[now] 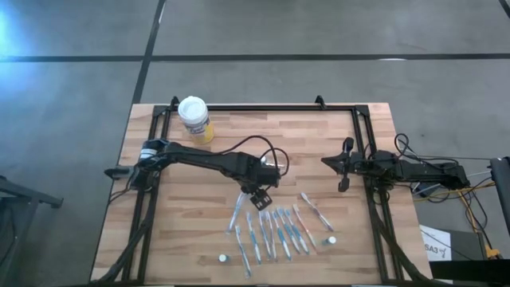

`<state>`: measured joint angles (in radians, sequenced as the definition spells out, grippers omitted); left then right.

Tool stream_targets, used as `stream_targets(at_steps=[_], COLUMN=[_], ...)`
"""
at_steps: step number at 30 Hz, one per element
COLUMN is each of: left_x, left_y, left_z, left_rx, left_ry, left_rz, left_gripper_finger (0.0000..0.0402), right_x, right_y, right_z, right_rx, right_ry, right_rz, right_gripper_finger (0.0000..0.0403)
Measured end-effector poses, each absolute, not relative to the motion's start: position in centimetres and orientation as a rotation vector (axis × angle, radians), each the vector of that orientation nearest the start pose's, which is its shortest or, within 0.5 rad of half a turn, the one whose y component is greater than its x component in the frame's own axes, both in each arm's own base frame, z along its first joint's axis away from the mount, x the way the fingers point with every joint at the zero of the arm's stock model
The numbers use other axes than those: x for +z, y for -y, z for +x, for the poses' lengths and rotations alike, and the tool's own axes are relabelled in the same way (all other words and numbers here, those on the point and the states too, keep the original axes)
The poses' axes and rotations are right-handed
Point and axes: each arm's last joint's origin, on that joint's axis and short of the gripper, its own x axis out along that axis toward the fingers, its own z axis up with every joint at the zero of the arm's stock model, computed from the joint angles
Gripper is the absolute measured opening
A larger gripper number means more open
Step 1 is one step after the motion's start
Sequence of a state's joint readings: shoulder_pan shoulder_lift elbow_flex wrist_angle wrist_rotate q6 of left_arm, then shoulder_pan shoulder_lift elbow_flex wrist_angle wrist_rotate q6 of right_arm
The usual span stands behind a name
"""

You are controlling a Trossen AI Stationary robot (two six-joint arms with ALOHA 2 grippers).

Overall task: Pick & Place toothbrushing station
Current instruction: Put the blue mouthwash bottle into the middle section of the transparent organizer

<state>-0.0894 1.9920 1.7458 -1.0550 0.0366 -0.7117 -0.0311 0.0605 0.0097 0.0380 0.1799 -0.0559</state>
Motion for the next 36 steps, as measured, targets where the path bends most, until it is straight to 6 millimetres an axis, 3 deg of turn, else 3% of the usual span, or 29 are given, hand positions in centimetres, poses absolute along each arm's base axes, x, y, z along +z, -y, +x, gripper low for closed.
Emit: stream_targets(at_steps=[11,21,36], left_x=[23.4,23.3,23.2], left_y=[3.7,3.7,3.7], left_z=[40.9,40.9,41.0], left_rx=[0.353,0.349,0.329], left_ry=[-1.328,-1.328,-1.33], left_rz=[-0.552,-0.548,-0.501], left_gripper_finger=[0.0238,0.0235,0.0124], right_x=[16.6,16.6,16.6], right_y=[0.8,0.8,0.8], right_z=[10.0,10.0,10.0], right_rx=[-0.213,-0.213,-0.214], right_ry=[-0.018,-0.018,-0.018], right_rz=[-0.056,-0.056,-0.056], right_gripper_finger=[0.0008,0.0008,0.0008])
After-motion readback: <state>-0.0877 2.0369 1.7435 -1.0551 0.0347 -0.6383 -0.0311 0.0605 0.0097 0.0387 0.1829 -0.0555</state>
